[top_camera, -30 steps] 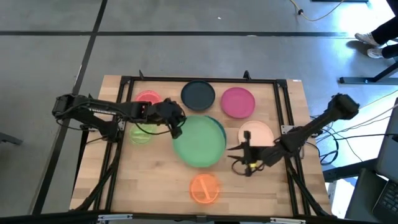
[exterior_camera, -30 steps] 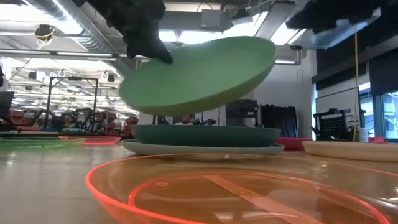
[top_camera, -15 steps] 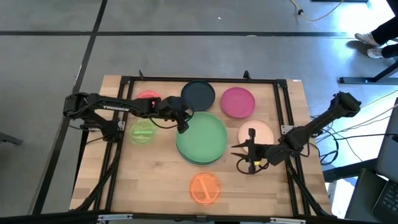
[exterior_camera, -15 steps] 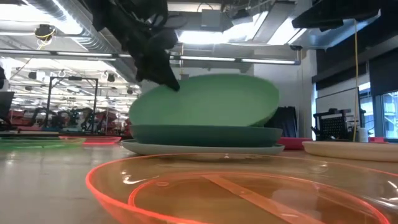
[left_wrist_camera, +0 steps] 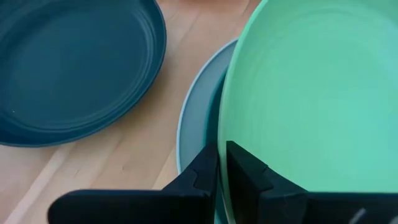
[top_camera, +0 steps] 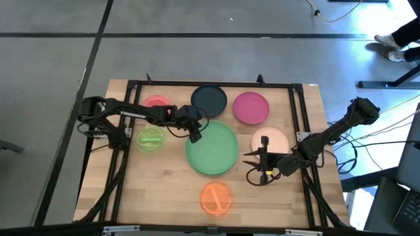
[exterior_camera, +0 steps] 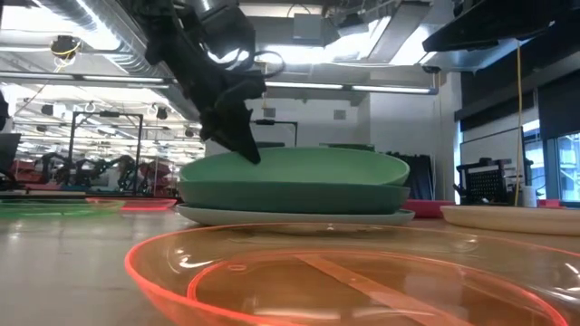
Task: Stack plastic plates
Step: Stack the green plate on top of the dark green plate, then stack the pink plate on top of the green plate
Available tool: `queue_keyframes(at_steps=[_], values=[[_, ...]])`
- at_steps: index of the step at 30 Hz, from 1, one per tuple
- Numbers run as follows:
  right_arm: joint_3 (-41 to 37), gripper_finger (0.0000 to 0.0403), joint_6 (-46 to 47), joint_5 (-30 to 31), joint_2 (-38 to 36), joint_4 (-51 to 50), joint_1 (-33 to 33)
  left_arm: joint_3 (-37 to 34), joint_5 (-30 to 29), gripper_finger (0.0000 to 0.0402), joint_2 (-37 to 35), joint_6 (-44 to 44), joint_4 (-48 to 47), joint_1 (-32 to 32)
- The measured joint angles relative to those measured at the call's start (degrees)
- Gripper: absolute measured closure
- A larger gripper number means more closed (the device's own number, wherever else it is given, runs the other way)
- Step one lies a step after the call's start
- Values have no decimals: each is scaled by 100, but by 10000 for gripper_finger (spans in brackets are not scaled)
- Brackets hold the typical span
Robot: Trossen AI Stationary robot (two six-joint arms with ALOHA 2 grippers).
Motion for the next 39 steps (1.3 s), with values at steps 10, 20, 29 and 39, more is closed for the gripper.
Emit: queue_keyframes(at_steps=[10, 20, 29, 39], values=[[0, 295, 1, 24, 0, -34, 0, 0, -252, 374, 64, -7, 113, -4], [0, 295, 0, 24, 0, -34, 0, -2, -269, 284, -40, 133, 55, -25], [2, 295, 1, 33, 0, -25, 0, -211, -806, 267, -754, 586, 751, -917], [7, 295, 27, 86, 0, -98, -760, -1869, -1077, 286, -924, 765, 3841, -2521]])
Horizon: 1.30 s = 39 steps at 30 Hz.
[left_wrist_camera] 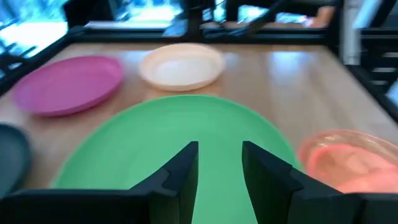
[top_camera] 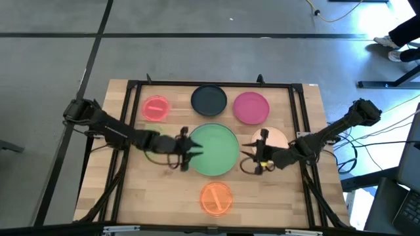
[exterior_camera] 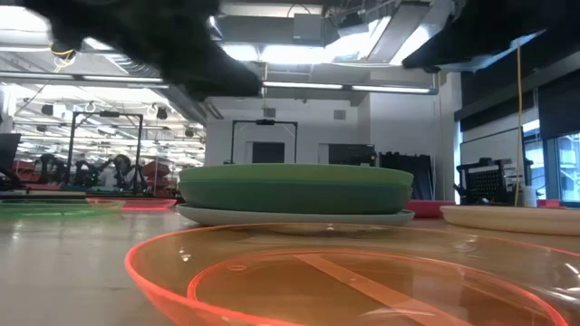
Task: Stack plastic plates
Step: Stack the pink plate on top of the green plate
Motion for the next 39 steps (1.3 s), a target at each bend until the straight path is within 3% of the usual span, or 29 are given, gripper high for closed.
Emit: queue_keyframes(at_steps=[7, 22, 30, 39], values=[[0, 295, -33, -601, 0, -390, -1328, -1060, -151, 291, 11, -131, 1716, -582], [1, 294, -42, -2028, 1079, -737, -3725, -1211, -447, 292, 13, -287, 1919, -501], [0, 294, -209, -2387, 1939, -685, -4206, -1211, -444, 292, 13, -372, 1905, -557], [-2, 294, -307, -2000, 2411, -503, -4195, -1211, -435, 292, 13, -389, 1909, -573]])
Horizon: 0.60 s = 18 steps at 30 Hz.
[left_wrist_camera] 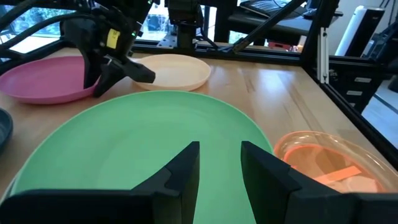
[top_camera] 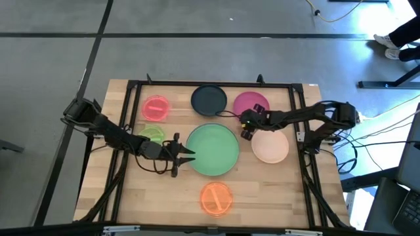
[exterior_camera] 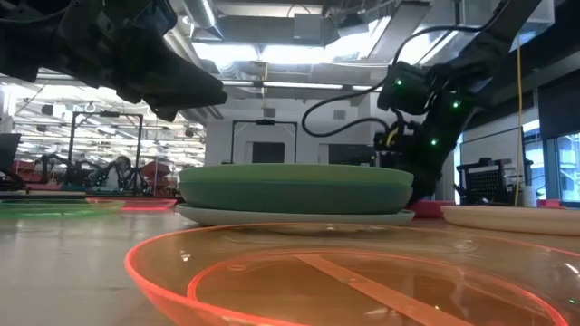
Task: Stack plastic plates
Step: Stack the pink plate on top of the green plate
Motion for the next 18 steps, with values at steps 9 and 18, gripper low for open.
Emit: queue_keyframes(at_steps=[9, 18], values=[[2, 305, -196, -18, 101, 28, 2, 0, -2, 292, 0, -3, -2, 6], [2, 378, -368, -8, 103, 30, 7, 0, -2, 292, 0, -46, -6, 6]])
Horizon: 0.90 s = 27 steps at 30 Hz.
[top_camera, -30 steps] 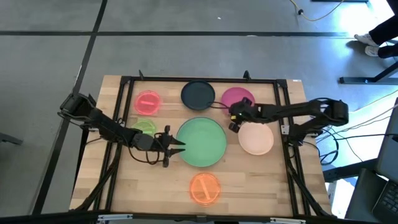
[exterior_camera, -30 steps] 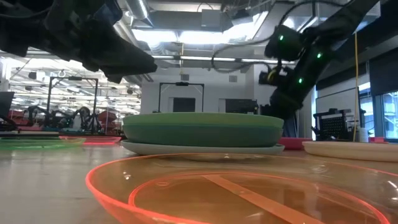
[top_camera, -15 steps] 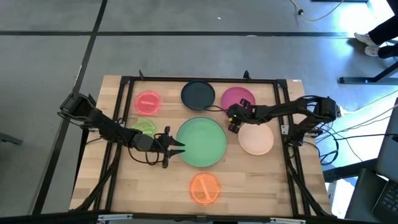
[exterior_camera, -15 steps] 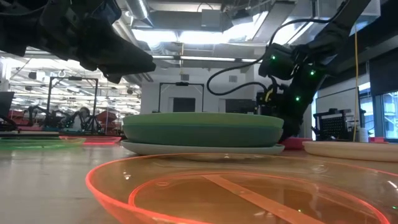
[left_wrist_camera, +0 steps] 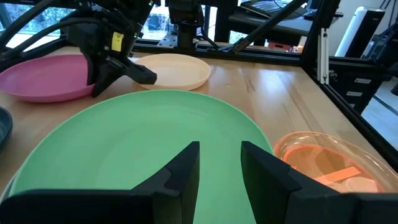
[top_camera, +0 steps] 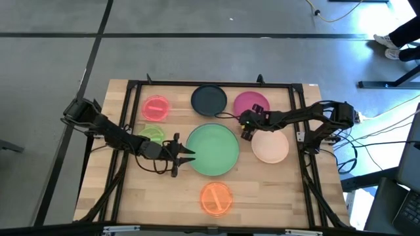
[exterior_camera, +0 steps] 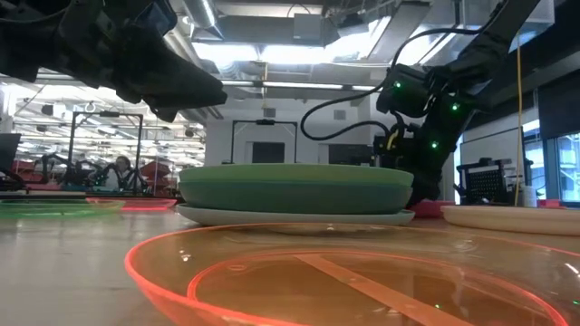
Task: Stack plastic plates
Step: Stack the pink plate on top of the green plate
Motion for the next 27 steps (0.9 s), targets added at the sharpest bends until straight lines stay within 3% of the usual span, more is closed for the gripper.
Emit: queue_keyframes(at_steps=[9, 21, 27], values=[[-4, 390, -150, 171, -239, -24, 153, 0, -2, 292, 0, 0, -1, 0], [712, 387, -412, 182, -990, -22, 1538, 0, -15, 292, 0, 0, 3, 0], [1021, 387, -436, -364, -893, 537, 2184, 0, -15, 292, 0, -15, 6, 0]])
